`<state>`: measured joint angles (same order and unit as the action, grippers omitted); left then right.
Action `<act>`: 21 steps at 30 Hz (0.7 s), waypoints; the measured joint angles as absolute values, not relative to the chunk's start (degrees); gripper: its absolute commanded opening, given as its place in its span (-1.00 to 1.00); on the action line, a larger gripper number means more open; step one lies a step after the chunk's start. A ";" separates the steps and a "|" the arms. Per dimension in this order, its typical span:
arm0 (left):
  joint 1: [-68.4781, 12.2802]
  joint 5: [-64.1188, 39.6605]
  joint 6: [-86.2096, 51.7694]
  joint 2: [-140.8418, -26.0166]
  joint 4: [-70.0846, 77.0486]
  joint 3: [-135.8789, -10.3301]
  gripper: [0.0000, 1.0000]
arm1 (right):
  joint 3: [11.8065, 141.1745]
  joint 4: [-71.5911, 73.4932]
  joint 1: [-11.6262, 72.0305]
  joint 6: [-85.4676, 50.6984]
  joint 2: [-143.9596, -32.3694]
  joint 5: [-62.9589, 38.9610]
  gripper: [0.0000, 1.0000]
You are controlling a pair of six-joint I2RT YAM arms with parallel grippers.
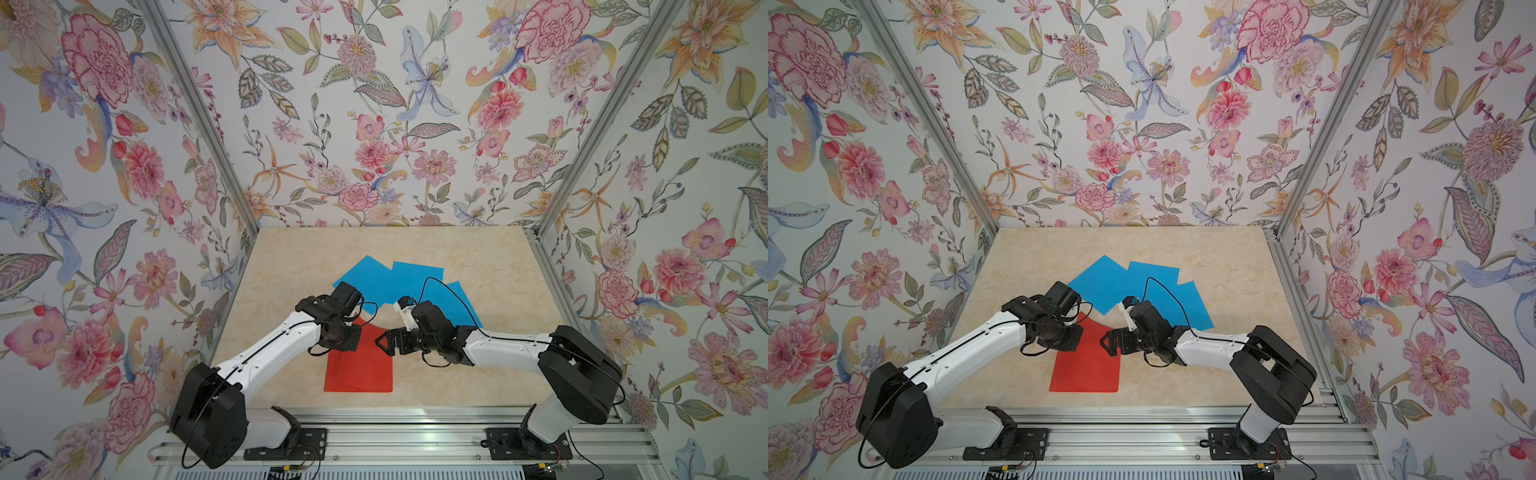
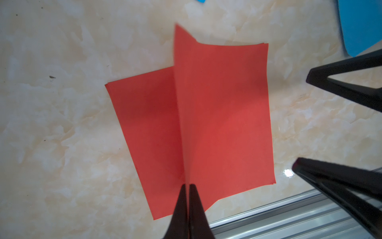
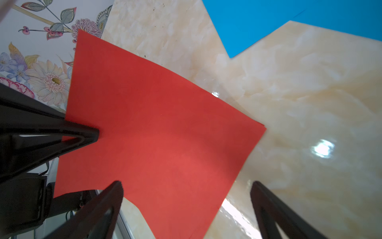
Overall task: Sort the scattered colored papers by color
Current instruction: Place the colored paper.
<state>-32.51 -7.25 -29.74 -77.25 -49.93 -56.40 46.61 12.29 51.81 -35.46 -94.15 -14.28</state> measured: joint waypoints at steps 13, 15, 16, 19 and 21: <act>-32.51 -7.25 -29.74 -77.25 -49.93 -56.40 -1.00 | 51.37 13.87 53.93 -36.05 -101.69 -14.83 0.99; -32.51 -7.25 -29.74 -77.25 -49.93 -56.40 -1.00 | 51.83 14.02 53.93 -36.05 -102.63 -14.81 1.00; -32.51 -7.25 -29.74 -77.25 -49.93 -56.40 -1.00 | 52.07 13.93 53.93 -36.05 -102.94 -14.79 1.00; -32.51 -7.25 -29.74 -77.25 -49.93 -56.40 -1.00 | 52.58 13.80 53.93 -36.01 -103.39 -14.79 0.99; -32.51 -7.25 -29.74 -77.25 -49.93 -56.40 -1.00 | 53.12 13.78 53.95 -35.94 -103.81 -14.79 1.00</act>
